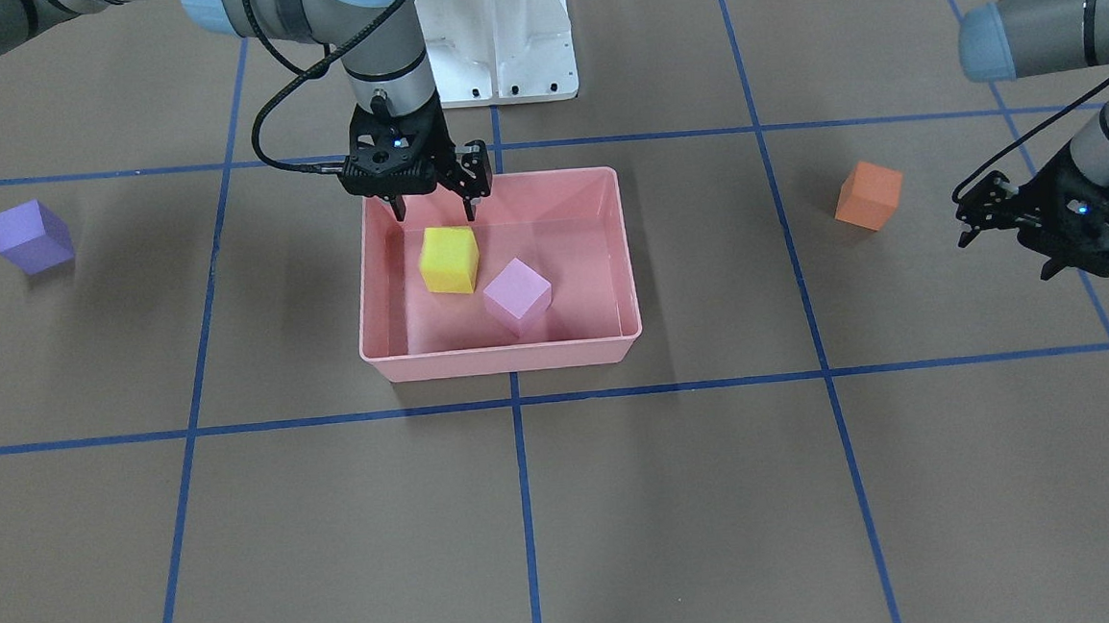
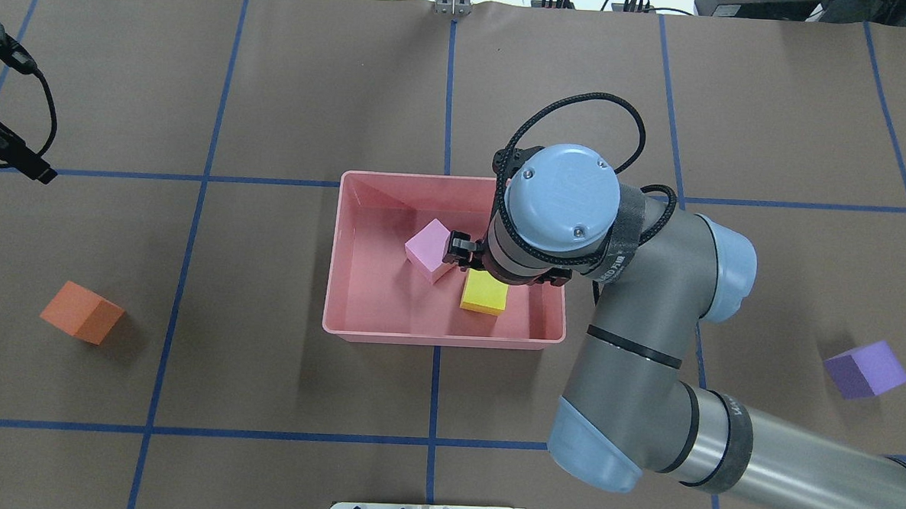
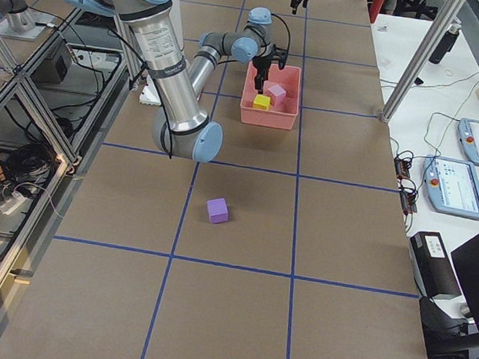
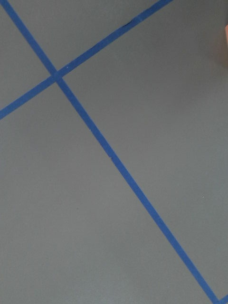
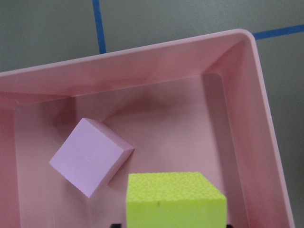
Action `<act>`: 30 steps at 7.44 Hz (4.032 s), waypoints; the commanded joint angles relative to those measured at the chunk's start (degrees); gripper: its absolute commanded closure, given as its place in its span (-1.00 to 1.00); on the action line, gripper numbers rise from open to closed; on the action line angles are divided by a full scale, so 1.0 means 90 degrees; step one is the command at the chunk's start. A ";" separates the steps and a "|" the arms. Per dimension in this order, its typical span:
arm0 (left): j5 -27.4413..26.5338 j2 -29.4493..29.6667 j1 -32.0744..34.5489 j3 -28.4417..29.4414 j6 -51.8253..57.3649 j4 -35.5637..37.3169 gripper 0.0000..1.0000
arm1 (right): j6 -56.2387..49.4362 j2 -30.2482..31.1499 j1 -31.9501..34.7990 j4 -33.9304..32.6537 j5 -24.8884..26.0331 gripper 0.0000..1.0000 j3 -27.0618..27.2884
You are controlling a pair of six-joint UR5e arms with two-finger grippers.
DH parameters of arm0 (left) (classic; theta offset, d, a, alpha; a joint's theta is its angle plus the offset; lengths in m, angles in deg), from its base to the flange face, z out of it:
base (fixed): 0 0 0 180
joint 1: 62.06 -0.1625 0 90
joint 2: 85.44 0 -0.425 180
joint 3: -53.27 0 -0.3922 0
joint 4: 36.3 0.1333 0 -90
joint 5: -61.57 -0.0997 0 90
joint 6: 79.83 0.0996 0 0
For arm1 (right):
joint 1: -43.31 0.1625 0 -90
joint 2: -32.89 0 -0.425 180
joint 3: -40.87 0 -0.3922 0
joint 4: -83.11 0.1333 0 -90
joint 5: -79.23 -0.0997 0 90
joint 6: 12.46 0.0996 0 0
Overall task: Place blocks into pink bin with both arms
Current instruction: 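Release the yellow cube with the right gripper while the left approaches the orange cube, then grasp the orange cube with the left gripper and carry it into the bin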
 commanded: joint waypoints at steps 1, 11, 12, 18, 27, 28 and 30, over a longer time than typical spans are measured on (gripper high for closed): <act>0.0017 -0.0533 0.0000 -0.0057 -0.0842 -0.1090 -1.00 | -0.0173 -0.0002 0.0200 -0.0392 -0.0009 -1.00 0.0102; -0.1545 -0.2617 -0.2626 -0.1308 -0.4440 -0.3577 -1.00 | -0.4051 0.3500 0.2711 0.2015 -0.2080 -1.00 0.0640; -0.1555 -0.2607 -0.2733 -0.1279 -0.4440 -0.3557 -1.00 | -0.4061 0.3736 0.2731 0.2164 -0.2080 -1.00 0.0650; -0.1545 -0.1973 -0.2774 -0.0440 -0.4371 -0.3557 -1.00 | -0.4051 0.3845 0.2731 0.2253 -0.2070 -1.00 0.0650; -0.1409 0.1923 -0.2744 -0.2022 -0.5813 0.1443 1.00 | -0.6213 0.5590 0.3988 0.3024 -0.2587 -1.00 0.0552; -0.1418 0.2756 -0.2812 -0.1702 -0.6252 0.1917 1.00 | -0.6490 0.5729 0.4059 0.3024 -0.2568 -1.00 0.0436; -0.1602 0.3328 -0.3368 -0.1232 -0.6734 0.1912 0.86 | -0.6483 0.5750 0.4059 0.3683 -0.2597 -1.00 -0.0108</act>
